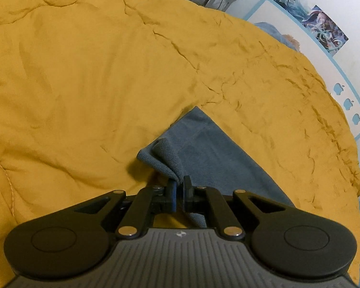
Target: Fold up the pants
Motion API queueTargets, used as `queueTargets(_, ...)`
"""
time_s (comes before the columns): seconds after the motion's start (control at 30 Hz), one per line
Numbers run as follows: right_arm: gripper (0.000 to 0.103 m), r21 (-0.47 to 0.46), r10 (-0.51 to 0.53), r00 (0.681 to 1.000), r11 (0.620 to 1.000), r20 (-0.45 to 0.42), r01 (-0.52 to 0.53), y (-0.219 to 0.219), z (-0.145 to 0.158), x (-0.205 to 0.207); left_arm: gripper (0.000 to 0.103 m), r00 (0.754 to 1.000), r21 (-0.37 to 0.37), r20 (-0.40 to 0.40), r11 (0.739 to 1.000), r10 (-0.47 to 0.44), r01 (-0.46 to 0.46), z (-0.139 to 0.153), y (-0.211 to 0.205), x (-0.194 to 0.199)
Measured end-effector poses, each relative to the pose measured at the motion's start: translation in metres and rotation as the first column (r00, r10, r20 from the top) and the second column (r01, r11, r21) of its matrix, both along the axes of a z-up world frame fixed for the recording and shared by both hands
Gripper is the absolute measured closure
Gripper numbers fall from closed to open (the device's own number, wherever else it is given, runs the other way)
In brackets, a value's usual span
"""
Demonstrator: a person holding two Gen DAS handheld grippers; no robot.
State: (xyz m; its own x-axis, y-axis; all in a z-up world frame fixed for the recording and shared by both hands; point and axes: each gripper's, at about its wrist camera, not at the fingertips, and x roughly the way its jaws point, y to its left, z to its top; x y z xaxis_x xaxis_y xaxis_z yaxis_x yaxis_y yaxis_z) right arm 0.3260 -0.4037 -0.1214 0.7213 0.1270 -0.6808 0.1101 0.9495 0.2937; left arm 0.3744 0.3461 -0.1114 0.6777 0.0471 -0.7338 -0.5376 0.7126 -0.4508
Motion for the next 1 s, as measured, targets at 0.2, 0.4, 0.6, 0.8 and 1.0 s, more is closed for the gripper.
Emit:
queueTargets(0.2,0.047,0.284,-0.322,0.947,0.906,-0.022,0.315,-0.14,-0.016,0.02,0.098,0.999,0.01,-0.024,1.0,0.029,-0.029,-0.005,-0.003,0.001)
queueTargets(0.4,0.047,0.65,-0.503,0.856,0.612,-0.119,0.451,-0.224,-0.088,0.029,0.098,0.998,0.03,-0.031,0.999,0.046,-0.045,-0.007,-0.008,0.007)
queueTargets(0.6,0.065,0.737,-0.546,0.832,0.521,-0.1,0.431,-0.238,-0.123,0.05,0.098,0.997,0.046,-0.037,0.997,0.064,-0.062,-0.009,-0.011,0.012)
queueTargets(0.8,0.091,0.583,-0.483,0.875,0.715,0.013,0.386,-0.247,-0.074,0.07,0.098,0.998,0.075,-0.028,0.996,0.051,-0.049,0.008,0.0,0.017)
queueTargets(1.0,0.092,0.421,-0.426,0.898,0.799,-0.108,0.43,-0.262,-0.073,0.099,0.098,0.996,0.096,-0.07,0.994,0.052,-0.045,-0.001,-0.002,0.025)
